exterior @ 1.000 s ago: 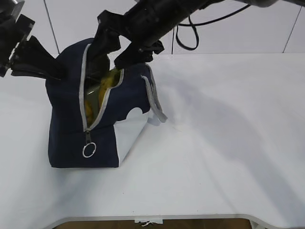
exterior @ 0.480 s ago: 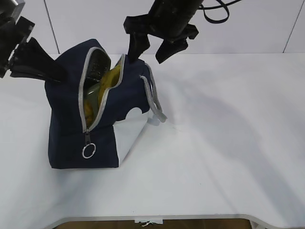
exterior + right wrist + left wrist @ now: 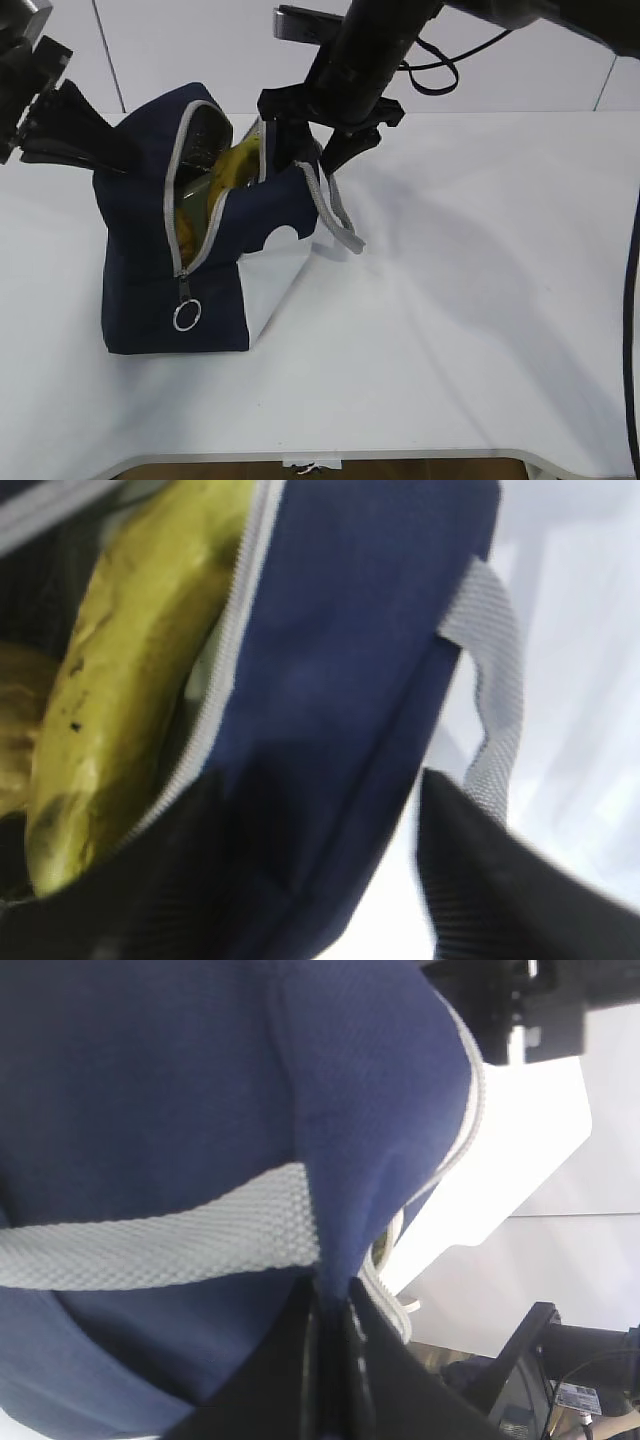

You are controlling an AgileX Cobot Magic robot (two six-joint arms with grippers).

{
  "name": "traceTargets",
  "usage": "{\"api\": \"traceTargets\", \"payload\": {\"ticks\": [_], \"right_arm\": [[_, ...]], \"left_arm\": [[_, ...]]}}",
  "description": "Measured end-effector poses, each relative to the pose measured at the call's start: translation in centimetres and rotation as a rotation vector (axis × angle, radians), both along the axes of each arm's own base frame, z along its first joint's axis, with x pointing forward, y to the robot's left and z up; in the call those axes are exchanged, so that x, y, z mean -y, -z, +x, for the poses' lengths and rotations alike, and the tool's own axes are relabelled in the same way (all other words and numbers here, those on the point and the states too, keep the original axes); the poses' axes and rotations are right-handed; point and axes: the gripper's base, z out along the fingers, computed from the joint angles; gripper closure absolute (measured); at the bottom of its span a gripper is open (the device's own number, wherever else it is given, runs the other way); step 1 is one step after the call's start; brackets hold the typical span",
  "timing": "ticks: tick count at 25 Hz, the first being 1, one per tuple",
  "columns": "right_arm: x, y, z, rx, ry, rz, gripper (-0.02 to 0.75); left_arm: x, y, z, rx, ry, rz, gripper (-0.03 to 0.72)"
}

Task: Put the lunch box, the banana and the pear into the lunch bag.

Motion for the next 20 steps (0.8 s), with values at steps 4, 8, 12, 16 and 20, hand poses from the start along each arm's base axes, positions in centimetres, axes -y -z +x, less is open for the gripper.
{"api": "traceTargets", "payload": {"ticks": [4,8,12,16,20], "right_arm": [[-0.1,0.7,0.2,-0.010,-0.006,-0.007,0.625],[0.1,0.2,0.1,0.006,-0.011,-0.013,0.729],[0.7,-2.4,-0.5,0.070,-0.011,-0.028,0.733],[1.9,-5.9,-1.6,0.164,0.002,-0.076,0.733],[3.0,-9.2,-3.0,0.225,0.027,-0.096,0.734]], "left_arm": [[0.0,0.0,0.0,0.000,0.000,0.000,0.694],[0.3,-0.1,0.0,0.000,0.000,-0.017,0.694],[2.2,-0.9,0.4,0.026,-0.035,-0.119,0.694],[5.3,-1.7,0.5,0.069,-0.043,-0.228,0.694],[7.6,-1.9,0.3,0.098,-0.044,-0.256,0.694]]}}
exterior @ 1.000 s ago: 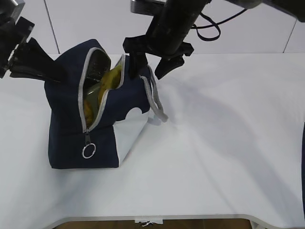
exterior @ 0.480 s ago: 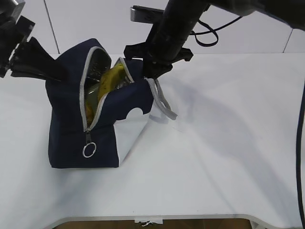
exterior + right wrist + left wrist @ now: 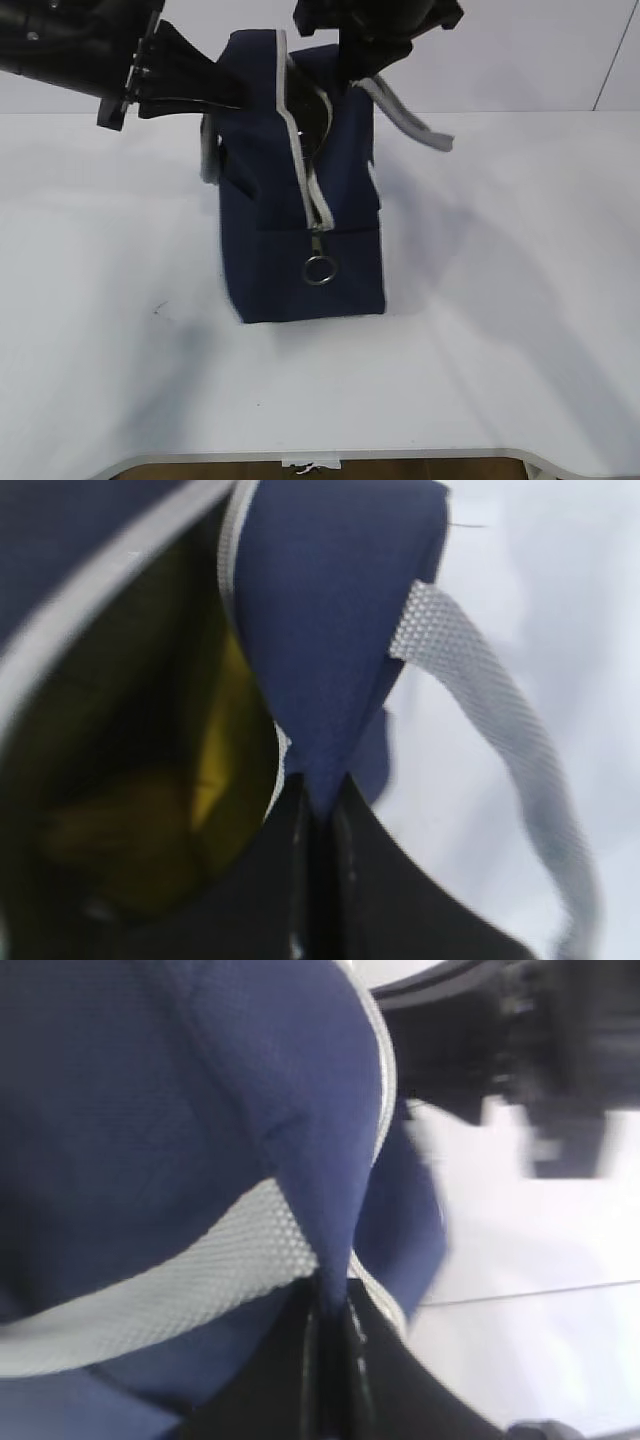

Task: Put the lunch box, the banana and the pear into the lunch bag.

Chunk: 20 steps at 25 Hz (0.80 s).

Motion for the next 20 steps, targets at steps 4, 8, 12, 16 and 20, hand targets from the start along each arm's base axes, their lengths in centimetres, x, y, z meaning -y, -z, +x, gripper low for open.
{"api": "traceTargets", "payload": {"ticks": [4,8,12,16,20], "right_arm": [[0.7,-2.2,-1.1,0.047,0.012,0.000,0.734],[0.9,-2.1,-1.0,0.051,0.022,-0.028,0.734],[0.7,-0.4,-0.4,0.010,0.025,-0.046,0.734],[0.5,0.8,-0.1,-0.018,0.030,-0.053,0.730],[0.3,0.9,-0.1,-0.024,0.027,-0.032,0.642]], "left_arm": [[0.9,0.2,0.3,0.025,-0.038,0.003,0.694],[1.1,0.8,0.6,0.027,-0.035,0.007,0.694],[1.2,1.6,1.0,0.011,-0.036,0.011,0.693],[1.6,1.6,0.9,0.008,-0.027,0.009,0.690],[2.2,1.8,0.6,0.021,-0.010,0.035,0.657]]}}
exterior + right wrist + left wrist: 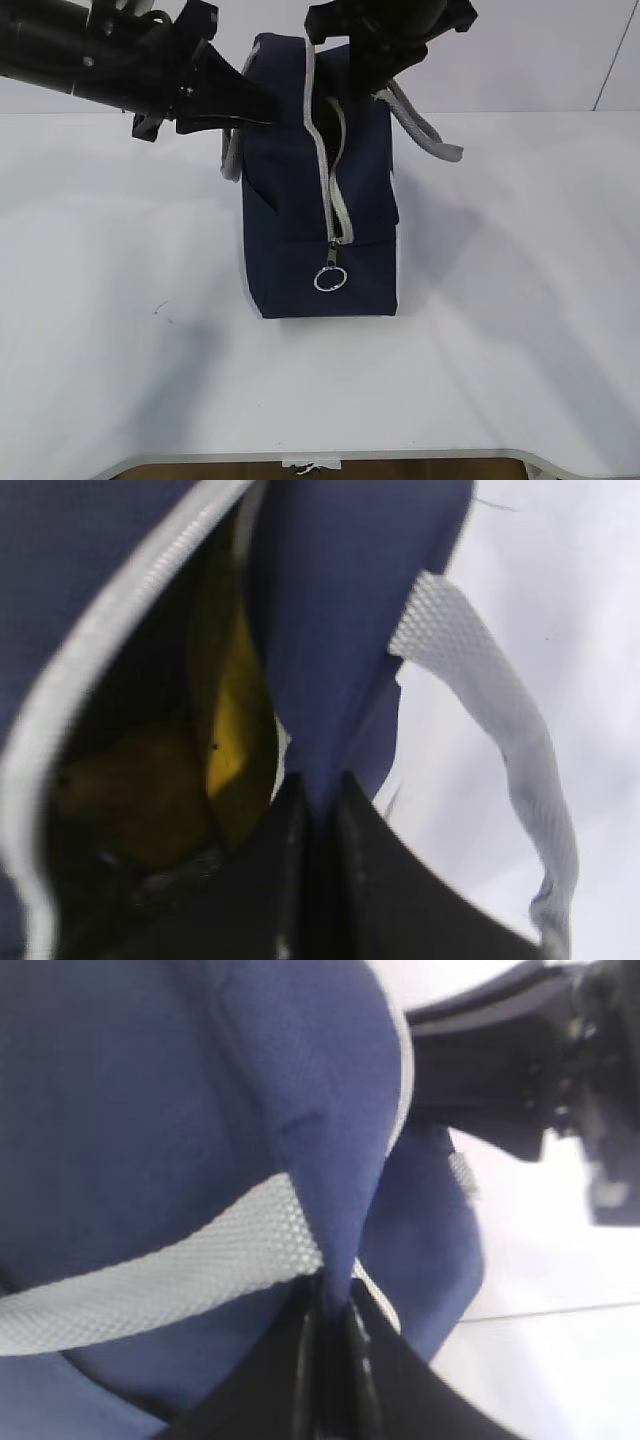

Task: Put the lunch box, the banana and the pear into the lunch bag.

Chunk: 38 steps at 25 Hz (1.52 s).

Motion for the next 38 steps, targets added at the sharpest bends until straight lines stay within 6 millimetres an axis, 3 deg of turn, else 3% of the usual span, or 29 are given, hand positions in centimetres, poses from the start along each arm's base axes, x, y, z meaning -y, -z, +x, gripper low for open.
{"api": "traceTargets", "payload": {"ticks": [4,6,9,11,21,25,33,38], "right_arm": [[-0.1,0.0,0.0,-0.004,0.013,0.016,0.426],[-0.1,0.0,0.0,-0.006,0.025,0.022,0.355],[-0.2,-0.5,-0.2,-0.010,0.031,0.054,0.317],[-0.2,-1.2,-0.7,-0.003,0.029,0.076,0.311],[0.7,-4.1,-3.7,0.014,0.020,0.134,0.309],[1.1,-5.6,-4.9,0.035,0.015,0.159,0.308],[1.6,-5.6,-4.7,0.063,0.030,0.100,0.307],[1.0,-5.9,-5.9,0.105,0.003,0.016,0.307]], "left_arm": [[0.4,0.8,0.0,-0.010,0.019,0.023,0.513],[0.5,1.0,0.0,-0.017,0.034,0.028,0.390],[0.5,1.0,-0.4,-0.028,0.072,0.033,0.257],[0.1,1.3,-0.5,-0.033,0.103,0.058,0.223],[-2.2,-0.6,-2.6,-0.023,0.265,0.135,0.203],[-2.9,-1.7,-2.6,-0.017,0.267,0.272,0.214],[-4.2,-2.5,-3.3,-0.064,0.193,0.613,0.292],[-4.3,-3.6,-4.3,-0.035,0.173,0.668,0.296]]}}
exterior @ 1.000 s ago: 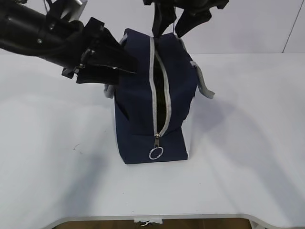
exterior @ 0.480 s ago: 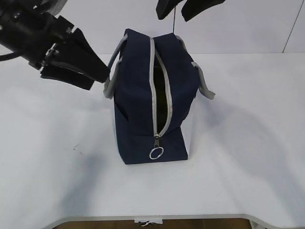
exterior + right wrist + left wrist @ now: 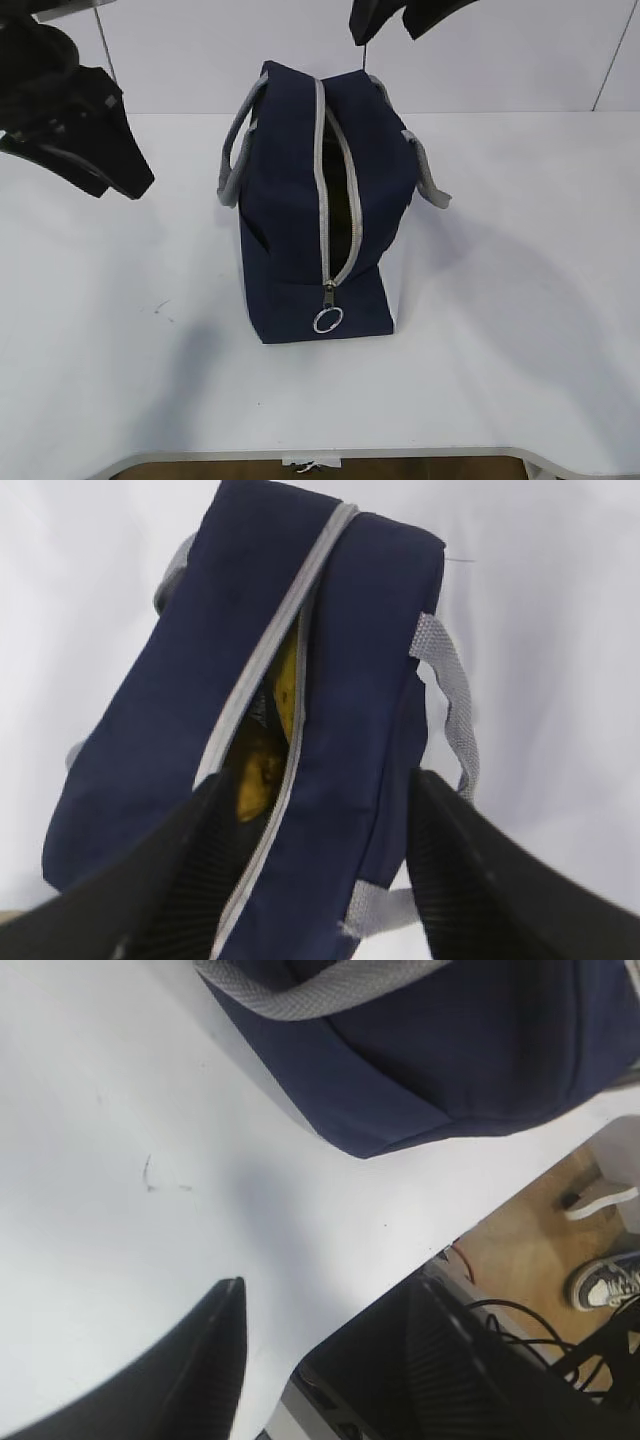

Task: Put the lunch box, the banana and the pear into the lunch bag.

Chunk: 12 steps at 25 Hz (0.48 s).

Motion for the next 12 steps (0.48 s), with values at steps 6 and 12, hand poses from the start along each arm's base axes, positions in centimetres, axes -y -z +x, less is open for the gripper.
{"api": "traceTargets", "payload": {"ticks": [6,12], "right_arm": [[-2.5,0.7,-3.5,0.070,-0.093,-0.002,0.307],[-1.2,2.2,-7.1,0.221,-0.106,0.041,0.307]], "left_arm": [[-0.5,-1.8,-1.2,0.053,0.001,-0.003,0.297],[-0.8,-3.0,-2.1,0.092,0.003,0.002,0.298]]}}
